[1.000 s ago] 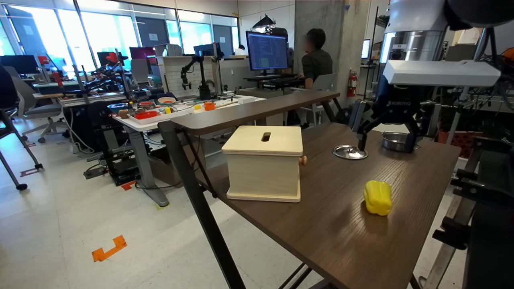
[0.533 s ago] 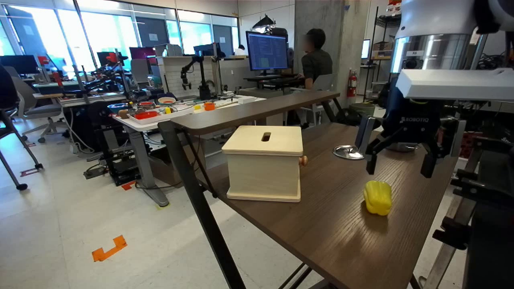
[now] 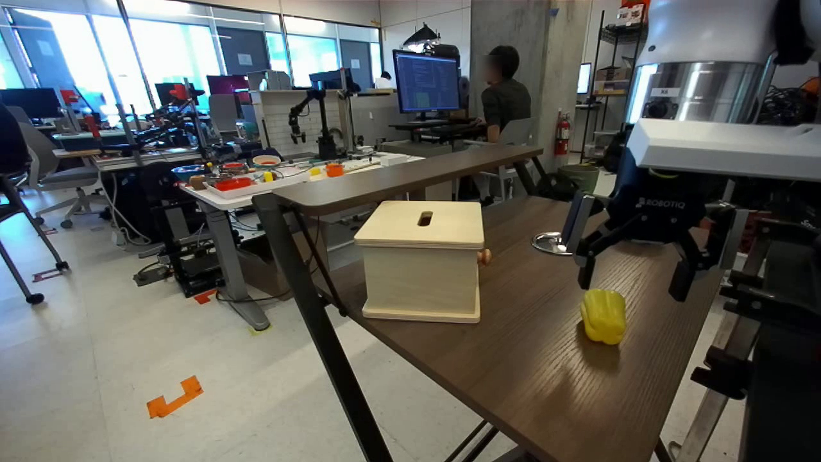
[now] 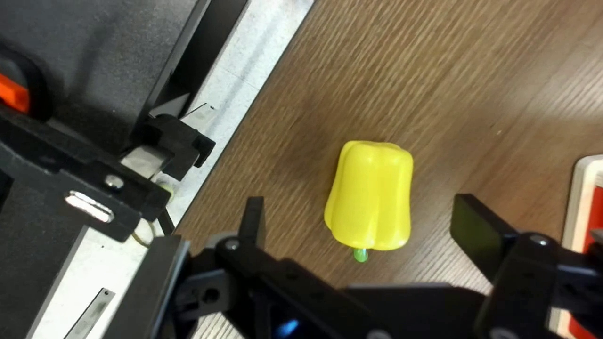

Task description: Uncover the pot and then put the yellow pepper in the pot

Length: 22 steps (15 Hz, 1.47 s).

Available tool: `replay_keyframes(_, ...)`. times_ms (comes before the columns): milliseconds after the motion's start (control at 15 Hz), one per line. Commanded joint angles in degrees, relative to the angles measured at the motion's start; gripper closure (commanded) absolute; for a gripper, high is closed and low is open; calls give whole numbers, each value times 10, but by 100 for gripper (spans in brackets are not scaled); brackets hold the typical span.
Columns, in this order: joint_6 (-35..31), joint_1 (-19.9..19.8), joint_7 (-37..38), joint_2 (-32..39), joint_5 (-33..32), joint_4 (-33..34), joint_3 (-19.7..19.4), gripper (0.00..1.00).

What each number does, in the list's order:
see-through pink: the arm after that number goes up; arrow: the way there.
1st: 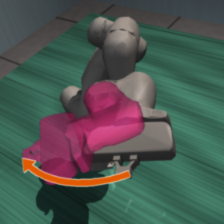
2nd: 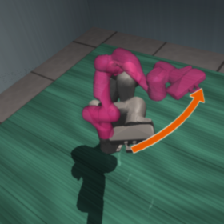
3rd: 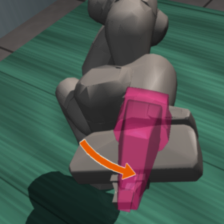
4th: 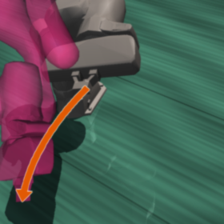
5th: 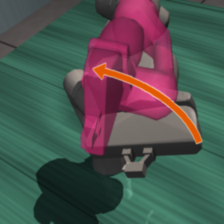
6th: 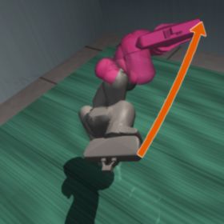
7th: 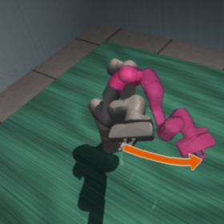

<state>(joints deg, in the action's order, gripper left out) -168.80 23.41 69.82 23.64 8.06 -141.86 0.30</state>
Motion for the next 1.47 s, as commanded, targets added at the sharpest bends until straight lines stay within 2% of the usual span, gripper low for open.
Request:
replay_keyframes(0,-19,15,18,25,0,11,-9,26)
replay_keyframes(200,-17,23,22,39,-6,18,-21,51)
replay_keyframes(667,-27,62,39,60,-21,36,-71,100)
replay_keyframes(1067,-37,77,38,69,-19,42,-98,100)
replay_keyframes(1133,-37,77,39,69,-17,43,-100,91)
replay_keyframes(1200,-37,72,37,67,-14,44,-98,73)
replay_keyframes(1400,-47,68,31,63,-14,46,-94,53)
